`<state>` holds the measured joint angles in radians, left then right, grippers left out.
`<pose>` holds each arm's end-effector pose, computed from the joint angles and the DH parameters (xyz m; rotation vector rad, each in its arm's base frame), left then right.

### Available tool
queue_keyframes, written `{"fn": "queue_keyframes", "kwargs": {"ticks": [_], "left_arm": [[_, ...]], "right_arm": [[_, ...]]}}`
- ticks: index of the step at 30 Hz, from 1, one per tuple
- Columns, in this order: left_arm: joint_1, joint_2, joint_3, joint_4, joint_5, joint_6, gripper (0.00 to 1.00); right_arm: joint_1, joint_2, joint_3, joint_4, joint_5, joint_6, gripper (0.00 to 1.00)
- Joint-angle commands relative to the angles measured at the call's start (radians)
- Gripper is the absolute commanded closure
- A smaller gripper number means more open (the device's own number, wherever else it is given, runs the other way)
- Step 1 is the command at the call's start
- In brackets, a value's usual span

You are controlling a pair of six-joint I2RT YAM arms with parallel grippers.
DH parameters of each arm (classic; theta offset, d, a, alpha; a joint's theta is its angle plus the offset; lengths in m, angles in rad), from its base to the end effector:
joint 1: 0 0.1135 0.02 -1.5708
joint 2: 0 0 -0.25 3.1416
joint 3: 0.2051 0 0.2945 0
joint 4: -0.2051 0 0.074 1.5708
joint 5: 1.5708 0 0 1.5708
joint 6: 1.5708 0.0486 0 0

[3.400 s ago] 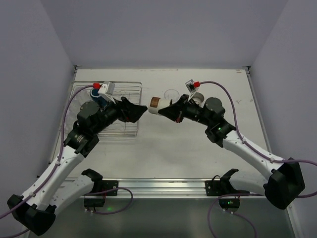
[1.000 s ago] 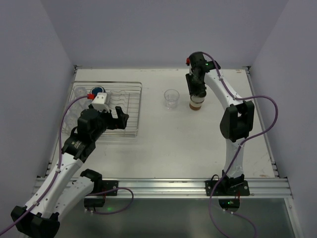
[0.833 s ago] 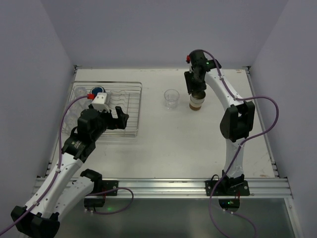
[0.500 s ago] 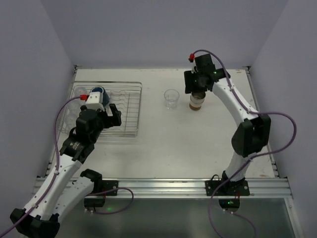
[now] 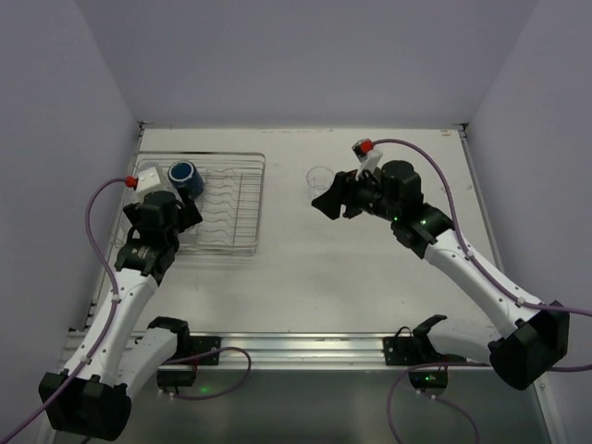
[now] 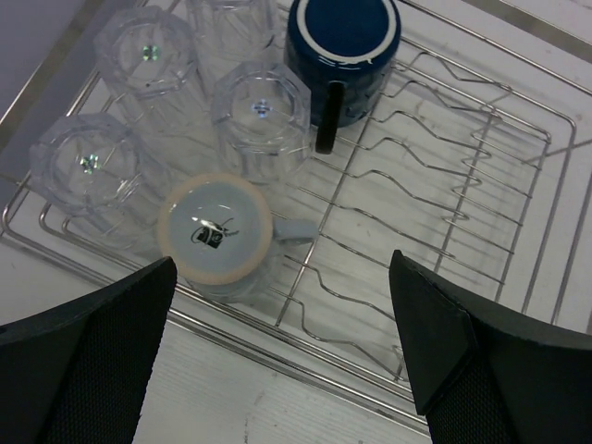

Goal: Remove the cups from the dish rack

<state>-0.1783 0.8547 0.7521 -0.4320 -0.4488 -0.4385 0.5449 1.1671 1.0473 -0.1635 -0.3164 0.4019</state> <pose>0.2500 -0.0236 0.2722 -0.5257 1.9803 0.0903 0.2749 0.1843 0.3349 -0.3694 1.9140 0.9370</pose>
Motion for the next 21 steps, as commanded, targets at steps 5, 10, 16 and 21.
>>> {"fn": "queue_keyframes", "kwargs": {"ticks": [5, 10, 16, 21], "left_arm": [[0.114, 0.075, -0.013, 0.027, -0.030, -0.043, 0.00], [0.217, 0.142, -0.019, 0.085, 0.079, -0.026, 0.01], [0.301, 0.225, -0.019, 0.121, 0.185, -0.008, 0.05], [0.310, 0.259, -0.022, 0.159, 0.249, 0.007, 0.08]], "right_arm": [[0.006, -0.064, -0.072, 0.081, -0.055, 0.011, 0.37], [0.006, -0.075, -0.075, 0.078, -0.090, 0.009, 0.39], [0.004, -0.089, -0.079, 0.078, -0.098, 0.002, 0.41], [0.006, -0.080, -0.079, 0.079, -0.110, 0.005, 0.42]]}}
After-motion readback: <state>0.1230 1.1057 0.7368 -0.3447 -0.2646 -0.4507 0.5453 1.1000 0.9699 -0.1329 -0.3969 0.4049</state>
